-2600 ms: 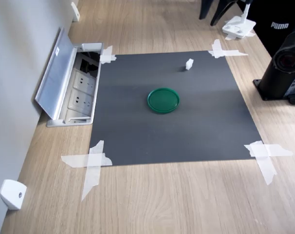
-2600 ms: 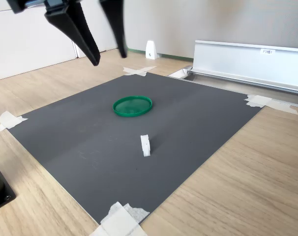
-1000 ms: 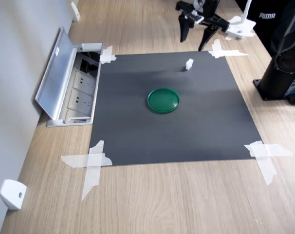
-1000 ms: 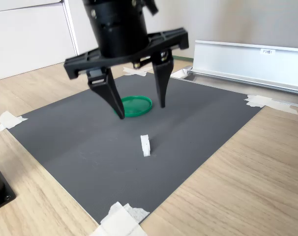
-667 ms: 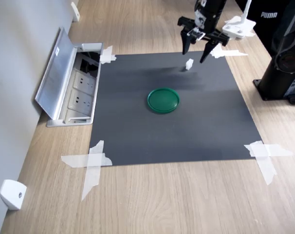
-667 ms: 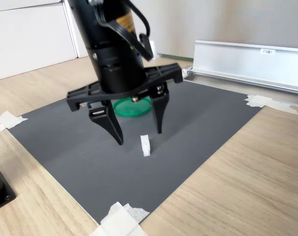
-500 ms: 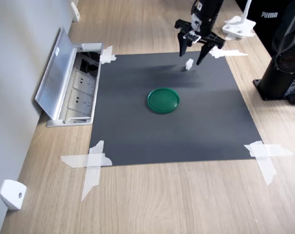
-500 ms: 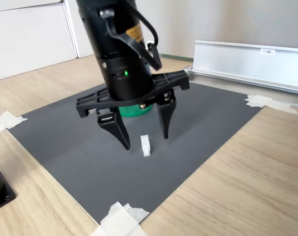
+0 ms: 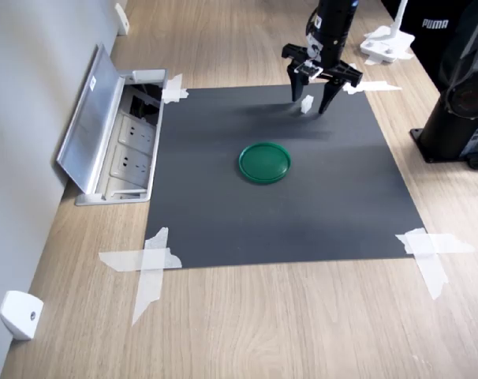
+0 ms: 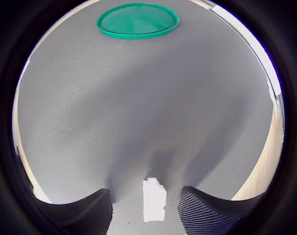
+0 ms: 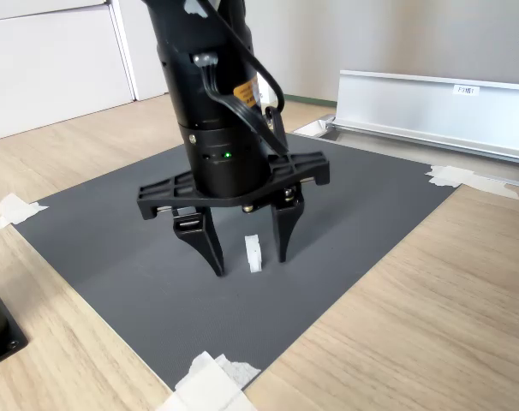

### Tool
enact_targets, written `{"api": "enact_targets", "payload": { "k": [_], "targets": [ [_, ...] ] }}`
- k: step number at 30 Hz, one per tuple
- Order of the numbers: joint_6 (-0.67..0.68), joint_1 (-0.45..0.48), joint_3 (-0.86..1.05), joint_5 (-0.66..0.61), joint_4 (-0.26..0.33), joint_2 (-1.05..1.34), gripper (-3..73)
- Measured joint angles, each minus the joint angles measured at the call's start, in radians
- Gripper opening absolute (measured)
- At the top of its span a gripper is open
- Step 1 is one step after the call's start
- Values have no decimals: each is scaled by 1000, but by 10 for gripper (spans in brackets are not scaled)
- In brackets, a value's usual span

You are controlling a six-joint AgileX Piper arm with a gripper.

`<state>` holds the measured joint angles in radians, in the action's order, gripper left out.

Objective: Grasp a white terminal and put it on the green lid.

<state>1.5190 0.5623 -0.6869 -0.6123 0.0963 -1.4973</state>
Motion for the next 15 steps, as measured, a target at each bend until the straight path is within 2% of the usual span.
{"api": "enact_targets", "payload": {
  "k": [6, 9, 13, 15],
  "targets": [
    [0, 0, 0, 24, 1, -4, 443],
    [-3, 0, 0, 25, 2, -4, 326],
    [-7, 0, 0, 25, 2, -4, 117],
    [-14, 0, 0, 24, 2, -4, 93]
  ]
}}
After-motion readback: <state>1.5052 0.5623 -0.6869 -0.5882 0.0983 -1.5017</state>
